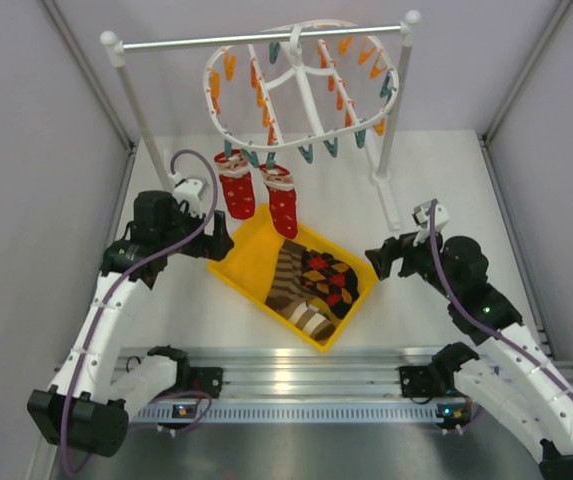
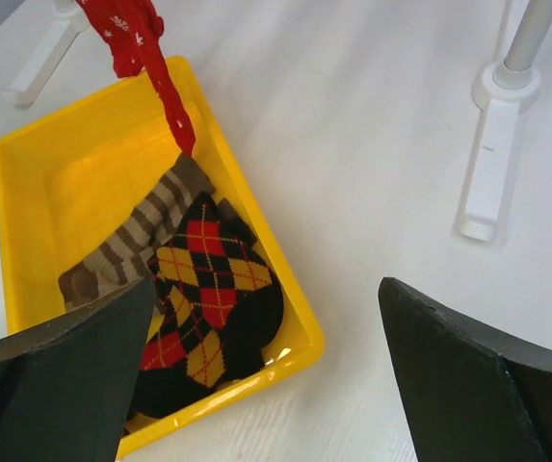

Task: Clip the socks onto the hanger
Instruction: Reset both arms

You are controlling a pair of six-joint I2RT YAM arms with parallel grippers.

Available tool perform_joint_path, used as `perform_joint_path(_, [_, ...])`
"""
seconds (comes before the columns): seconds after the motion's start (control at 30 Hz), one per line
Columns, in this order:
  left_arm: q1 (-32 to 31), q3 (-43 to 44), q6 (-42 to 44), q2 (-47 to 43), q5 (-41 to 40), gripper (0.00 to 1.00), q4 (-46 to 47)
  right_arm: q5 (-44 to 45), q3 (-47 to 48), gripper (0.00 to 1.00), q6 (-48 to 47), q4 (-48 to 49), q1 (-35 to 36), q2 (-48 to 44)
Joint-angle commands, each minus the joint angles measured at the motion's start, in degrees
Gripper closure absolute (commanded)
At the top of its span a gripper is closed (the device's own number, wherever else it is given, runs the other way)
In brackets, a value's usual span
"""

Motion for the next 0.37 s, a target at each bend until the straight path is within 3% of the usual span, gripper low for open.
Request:
perform_joint_path(0.0, [0.8,-1.0,1.0,-1.3,1.6,0.02,1.4,-1.4,-1.2,0.0,1.0,1.3,-1.0,-1.9])
perform_joint_path(0.33, [4.0,0.1,-2.1,-1.9,1.5,0.02,2.1,-3.0,-1.4,0.0,1.6,1.6,-4.8,-4.8])
